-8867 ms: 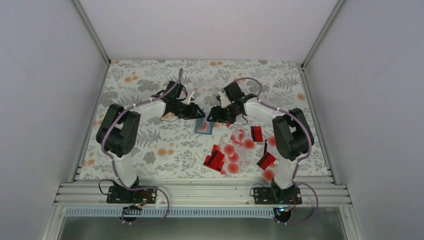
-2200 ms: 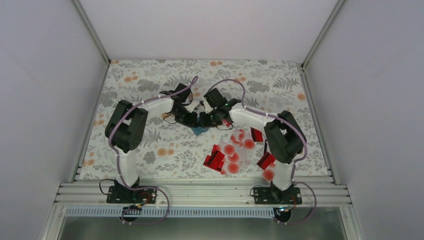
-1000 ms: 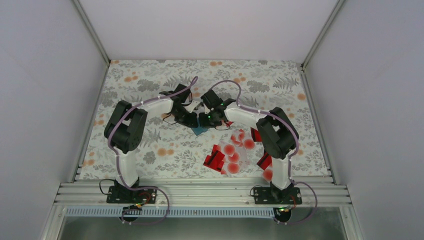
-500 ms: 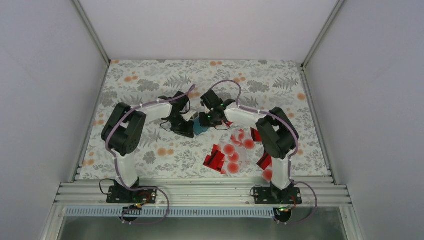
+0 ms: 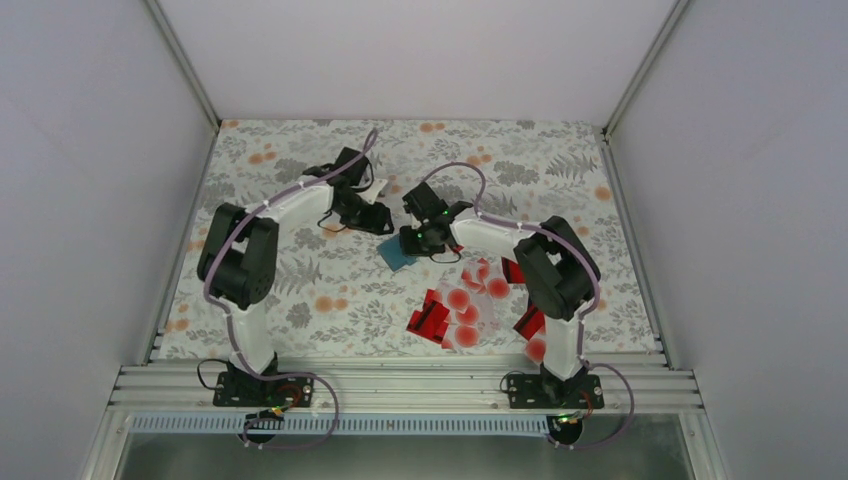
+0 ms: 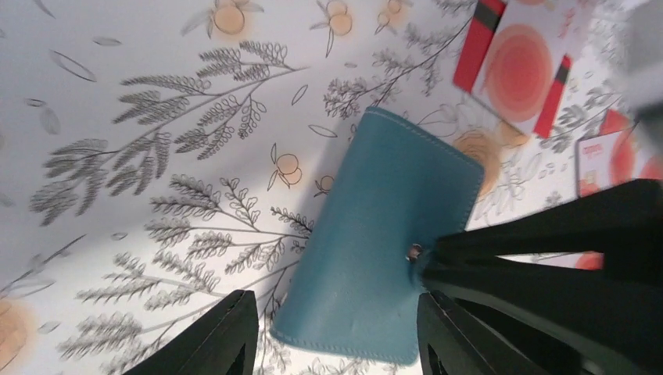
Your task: Put the credit cards into the card holder
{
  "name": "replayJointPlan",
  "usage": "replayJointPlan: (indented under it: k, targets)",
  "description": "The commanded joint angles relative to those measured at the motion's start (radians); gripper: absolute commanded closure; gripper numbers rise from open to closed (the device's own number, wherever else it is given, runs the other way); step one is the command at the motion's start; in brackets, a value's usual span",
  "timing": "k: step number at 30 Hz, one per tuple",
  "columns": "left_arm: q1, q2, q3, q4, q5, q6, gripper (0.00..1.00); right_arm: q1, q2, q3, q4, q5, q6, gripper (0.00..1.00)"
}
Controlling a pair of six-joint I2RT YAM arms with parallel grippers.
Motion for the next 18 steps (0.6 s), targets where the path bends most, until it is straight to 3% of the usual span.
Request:
replayJointPlan:
  k: [1, 9, 15, 18]
  targets:
    - [-0.005, 0.097, -0.012, 0.049, 0.059, 0.057, 0.47, 0.013, -0.062, -0.043, 0.007, 0.033, 0.031, 0.87]
    - [-0.007, 0.18, -0.006, 0.075, 0.149, 0.106, 0.48, 0.012, -0.112, -0.094, 0.018, 0.058, 0.053, 0.86]
    - [-0.041, 0.165, -0.052, 0.085, 0.136, 0.092, 0.69, 0.013, -0.142, -0.101, 0.028, 0.057, 0.058, 0.86]
    - [-0.069, 0.157, -0.079, 0.075, 0.093, 0.078, 0.73, 0.012, -0.186, -0.134, 0.047, 0.037, 0.059, 0.86]
